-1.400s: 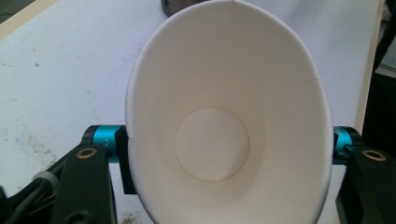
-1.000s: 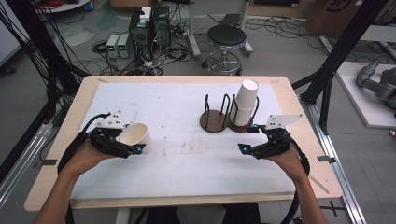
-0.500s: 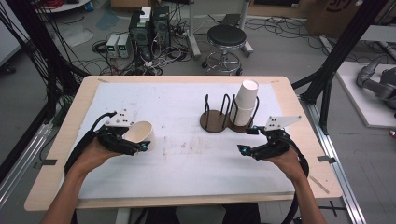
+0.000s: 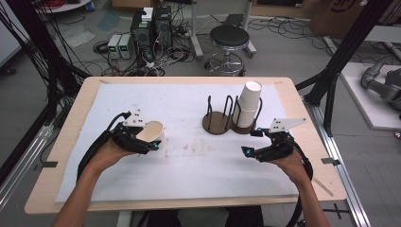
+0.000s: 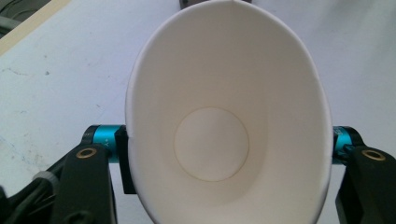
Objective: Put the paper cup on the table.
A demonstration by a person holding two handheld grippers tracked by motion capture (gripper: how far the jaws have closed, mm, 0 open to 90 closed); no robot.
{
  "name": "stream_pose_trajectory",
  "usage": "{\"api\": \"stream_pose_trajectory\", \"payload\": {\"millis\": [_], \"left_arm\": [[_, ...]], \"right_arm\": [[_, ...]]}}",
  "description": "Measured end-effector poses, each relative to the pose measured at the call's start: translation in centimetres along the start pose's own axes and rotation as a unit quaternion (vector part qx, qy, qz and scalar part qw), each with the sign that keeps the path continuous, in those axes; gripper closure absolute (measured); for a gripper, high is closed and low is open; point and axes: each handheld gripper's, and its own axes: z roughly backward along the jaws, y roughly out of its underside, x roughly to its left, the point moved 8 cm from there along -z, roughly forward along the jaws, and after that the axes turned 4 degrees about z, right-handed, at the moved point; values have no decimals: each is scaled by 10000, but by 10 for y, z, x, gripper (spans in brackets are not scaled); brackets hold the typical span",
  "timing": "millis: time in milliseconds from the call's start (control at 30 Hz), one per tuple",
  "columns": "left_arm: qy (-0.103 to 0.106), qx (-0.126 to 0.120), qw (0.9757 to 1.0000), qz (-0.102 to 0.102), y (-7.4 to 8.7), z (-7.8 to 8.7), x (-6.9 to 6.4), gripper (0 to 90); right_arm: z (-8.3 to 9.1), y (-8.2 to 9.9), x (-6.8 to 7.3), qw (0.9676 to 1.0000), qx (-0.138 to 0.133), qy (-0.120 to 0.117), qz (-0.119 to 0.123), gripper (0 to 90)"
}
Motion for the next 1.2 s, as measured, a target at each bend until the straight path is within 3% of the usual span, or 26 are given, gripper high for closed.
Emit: {"api": "stream_pose_trajectory", "payload": {"millis": [200,233,333,400,733,900,1200], "left_arm": [[-123,38,9999,-49,-8,-17,-3,341],[-119,-28,9999,33,-9,-20,-5,341],[-128,-55,9999,29,-13,-28,-8,341],[-194,32,9998,-45,-14,-32,-8,340],[-259,117,9995,143,-15,-55,-14,340],[-394,215,9986,266,-14,-68,-14,340],[-367,345,9980,384,-17,-81,-16,341]], "right_arm": [[-1,2,-1,10000,-4,12,-4,214],[-1,3,-1,10000,-1,28,-25,214],[-2,4,0,10000,-12,19,-4,214],[-3,5,0,10000,-18,26,9,214],[-6,12,0,9998,-88,184,-40,214],[-7,16,0,9996,-126,220,-81,215],[-6,23,0,9995,-138,221,-192,214]]}}
